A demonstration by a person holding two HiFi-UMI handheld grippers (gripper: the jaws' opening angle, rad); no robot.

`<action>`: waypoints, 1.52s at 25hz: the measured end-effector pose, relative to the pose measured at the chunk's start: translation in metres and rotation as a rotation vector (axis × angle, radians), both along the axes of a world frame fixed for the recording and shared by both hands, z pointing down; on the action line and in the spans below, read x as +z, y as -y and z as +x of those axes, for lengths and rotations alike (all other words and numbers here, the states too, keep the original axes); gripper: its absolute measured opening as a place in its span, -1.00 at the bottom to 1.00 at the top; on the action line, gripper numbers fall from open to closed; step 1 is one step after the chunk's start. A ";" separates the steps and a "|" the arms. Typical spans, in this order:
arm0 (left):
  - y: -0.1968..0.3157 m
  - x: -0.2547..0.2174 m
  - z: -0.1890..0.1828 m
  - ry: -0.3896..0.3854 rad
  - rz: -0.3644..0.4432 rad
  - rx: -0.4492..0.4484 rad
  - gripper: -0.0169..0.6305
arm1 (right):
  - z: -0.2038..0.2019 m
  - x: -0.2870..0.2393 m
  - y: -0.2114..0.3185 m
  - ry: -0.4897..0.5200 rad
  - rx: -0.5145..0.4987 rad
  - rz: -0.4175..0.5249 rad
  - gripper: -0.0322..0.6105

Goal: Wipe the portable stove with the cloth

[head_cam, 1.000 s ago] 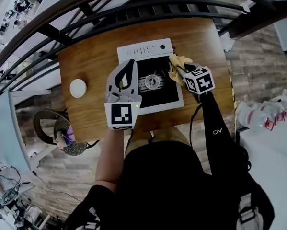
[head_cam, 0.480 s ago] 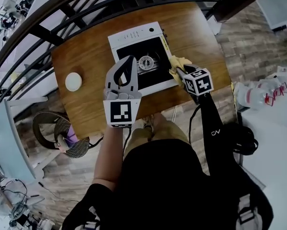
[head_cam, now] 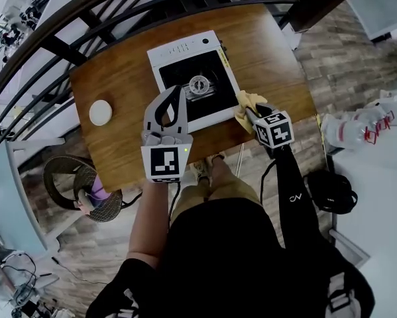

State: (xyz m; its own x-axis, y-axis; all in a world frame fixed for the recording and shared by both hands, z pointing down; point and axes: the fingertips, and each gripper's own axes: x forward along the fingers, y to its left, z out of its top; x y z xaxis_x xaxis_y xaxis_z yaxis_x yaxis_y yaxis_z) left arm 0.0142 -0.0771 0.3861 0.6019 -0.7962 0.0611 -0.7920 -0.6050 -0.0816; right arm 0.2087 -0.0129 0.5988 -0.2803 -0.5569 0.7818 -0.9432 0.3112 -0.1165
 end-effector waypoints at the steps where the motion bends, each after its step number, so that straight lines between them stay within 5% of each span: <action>1: -0.002 0.001 -0.002 -0.004 -0.001 -0.002 -0.93 | 0.000 0.002 -0.005 -0.001 0.001 -0.005 -0.66; 18: -0.009 0.016 -0.039 0.034 -0.034 -0.068 -0.93 | -0.078 -0.011 -0.014 0.022 -0.146 -0.004 -0.66; 38: -0.025 0.022 -0.127 0.041 -0.061 -0.264 -0.93 | -0.246 -0.025 -0.026 0.185 -0.577 0.018 -0.65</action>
